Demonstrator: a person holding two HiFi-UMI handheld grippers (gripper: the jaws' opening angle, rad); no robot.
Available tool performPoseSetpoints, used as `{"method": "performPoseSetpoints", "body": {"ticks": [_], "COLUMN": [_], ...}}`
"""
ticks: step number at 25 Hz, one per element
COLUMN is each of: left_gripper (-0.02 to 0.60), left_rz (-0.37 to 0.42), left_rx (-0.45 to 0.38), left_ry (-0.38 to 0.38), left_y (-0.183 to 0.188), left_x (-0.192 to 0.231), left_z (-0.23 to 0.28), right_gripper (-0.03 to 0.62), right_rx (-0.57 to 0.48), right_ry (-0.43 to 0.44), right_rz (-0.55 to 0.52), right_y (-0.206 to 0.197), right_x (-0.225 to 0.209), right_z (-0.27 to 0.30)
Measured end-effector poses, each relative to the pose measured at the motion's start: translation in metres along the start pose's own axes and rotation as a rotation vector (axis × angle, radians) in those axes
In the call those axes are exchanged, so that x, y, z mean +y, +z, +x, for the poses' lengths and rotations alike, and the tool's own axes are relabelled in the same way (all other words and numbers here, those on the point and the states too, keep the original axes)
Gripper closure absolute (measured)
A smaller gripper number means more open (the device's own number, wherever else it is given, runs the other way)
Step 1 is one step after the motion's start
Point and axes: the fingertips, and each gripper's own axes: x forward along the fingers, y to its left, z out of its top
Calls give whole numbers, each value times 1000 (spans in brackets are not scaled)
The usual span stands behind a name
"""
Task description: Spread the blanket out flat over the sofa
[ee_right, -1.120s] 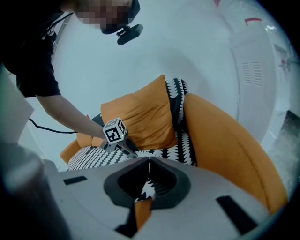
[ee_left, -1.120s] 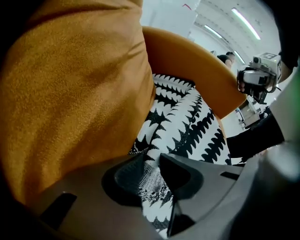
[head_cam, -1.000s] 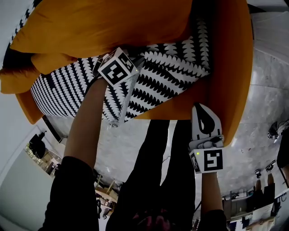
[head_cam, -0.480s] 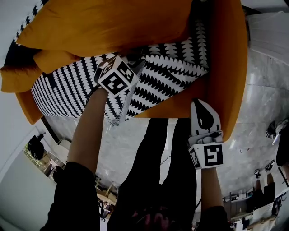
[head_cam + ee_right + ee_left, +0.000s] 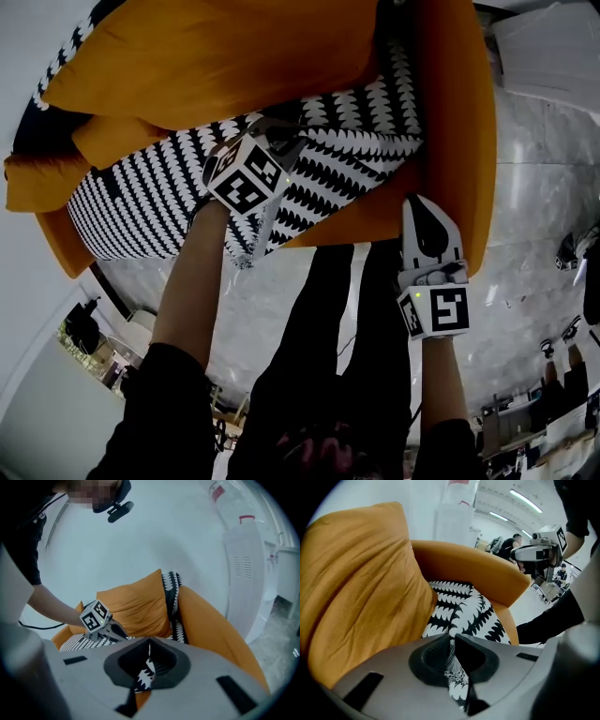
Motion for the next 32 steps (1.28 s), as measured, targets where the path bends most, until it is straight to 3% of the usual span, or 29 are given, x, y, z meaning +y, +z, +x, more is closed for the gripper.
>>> {"method": "performPoseSetpoints", "body": {"ticks": [12,18,26,32], "left_gripper": [545,545,545,545], "left_rz": [165,193,223,219], "left_rx": [-76,-118,-114,-101], "left_ry": [-56,-95,-115,-104], "left_y": [29,48,73,77], "left_x": [-40,-61,-131,-154], "left_z": [-31,-20,-23,-11], "right_gripper": [572,572,572,572], "right_rx": [-104,-112,-129,-121], "right_ry": [-176,-229,-245,-200], "right_rz": [29,46,59,50], "right_y": [10,2,-15,-34], "right_x": [22,10,-4,-11], "right_z": [-49,-62,-120,-127]}}
